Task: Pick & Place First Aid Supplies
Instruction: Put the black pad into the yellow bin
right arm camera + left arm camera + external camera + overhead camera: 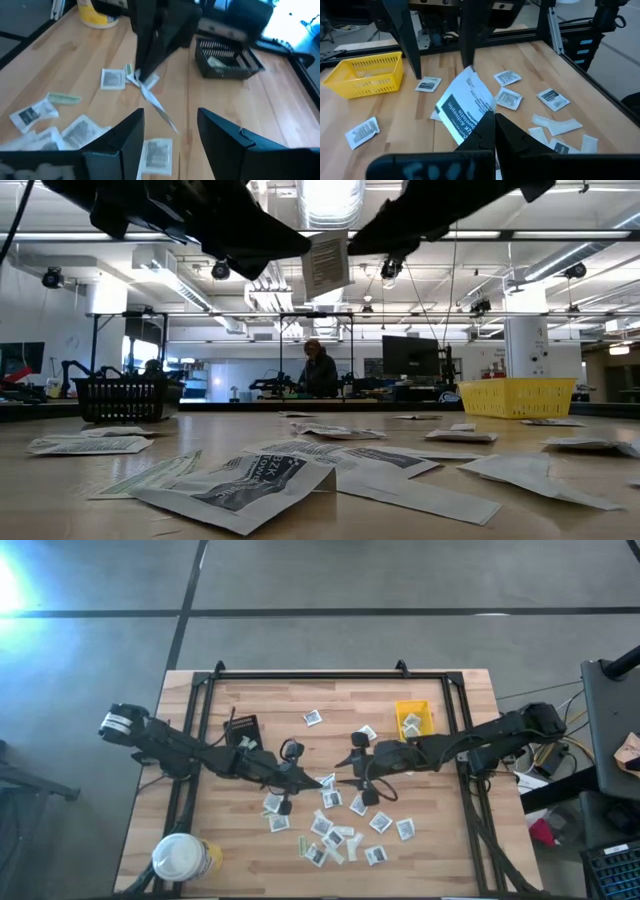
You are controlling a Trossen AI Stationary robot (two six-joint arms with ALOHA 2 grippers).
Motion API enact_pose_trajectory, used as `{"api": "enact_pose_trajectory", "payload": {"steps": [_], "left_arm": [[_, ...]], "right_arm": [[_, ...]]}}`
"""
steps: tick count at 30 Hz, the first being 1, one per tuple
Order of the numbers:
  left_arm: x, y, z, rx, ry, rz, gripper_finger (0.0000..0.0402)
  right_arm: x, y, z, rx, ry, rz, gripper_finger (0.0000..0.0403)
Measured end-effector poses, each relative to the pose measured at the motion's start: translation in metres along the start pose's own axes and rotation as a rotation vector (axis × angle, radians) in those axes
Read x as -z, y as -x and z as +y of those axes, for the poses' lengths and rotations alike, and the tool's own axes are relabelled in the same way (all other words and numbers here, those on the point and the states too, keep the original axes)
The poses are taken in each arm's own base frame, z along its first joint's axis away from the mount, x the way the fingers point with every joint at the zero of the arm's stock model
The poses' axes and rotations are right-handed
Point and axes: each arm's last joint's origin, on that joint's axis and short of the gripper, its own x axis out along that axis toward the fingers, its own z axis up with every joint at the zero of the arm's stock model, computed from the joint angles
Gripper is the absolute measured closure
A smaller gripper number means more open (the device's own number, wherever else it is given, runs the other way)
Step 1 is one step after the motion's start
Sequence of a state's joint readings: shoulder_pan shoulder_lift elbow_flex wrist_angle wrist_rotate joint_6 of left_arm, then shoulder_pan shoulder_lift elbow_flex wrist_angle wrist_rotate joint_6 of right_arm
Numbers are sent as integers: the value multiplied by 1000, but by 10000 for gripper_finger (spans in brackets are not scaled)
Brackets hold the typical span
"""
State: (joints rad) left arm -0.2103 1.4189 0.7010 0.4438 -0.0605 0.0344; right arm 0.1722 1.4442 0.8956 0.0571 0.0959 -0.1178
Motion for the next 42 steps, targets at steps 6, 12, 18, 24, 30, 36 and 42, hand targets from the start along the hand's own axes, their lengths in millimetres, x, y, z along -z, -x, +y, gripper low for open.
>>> {"api": "enact_pose_trajectory", "payload": {"steps": [6,12,18,24,30,36,42], "left_arm": [[-2,0,3,-2,-23,-19,401],[-4,0,5,-3,-36,-21,401],[-3,0,9,-34,-33,-18,401],[-3,1,12,-136,-32,-10,401],[-3,1,13,-159,-32,-7,401],[-3,1,14,-163,-25,-8,401],[-1,1,15,-200,-35,26,391]], "right_arm": [[-5,-13,2,-47,19,7,224],[-8,-22,2,-54,25,42,245],[-10,-18,2,-55,19,54,300],[-10,-16,1,-46,-14,63,372],[-8,-15,-1,38,-54,90,393],[-6,-15,-1,59,-72,109,394],[2,-14,-1,78,-107,184,394]]}}
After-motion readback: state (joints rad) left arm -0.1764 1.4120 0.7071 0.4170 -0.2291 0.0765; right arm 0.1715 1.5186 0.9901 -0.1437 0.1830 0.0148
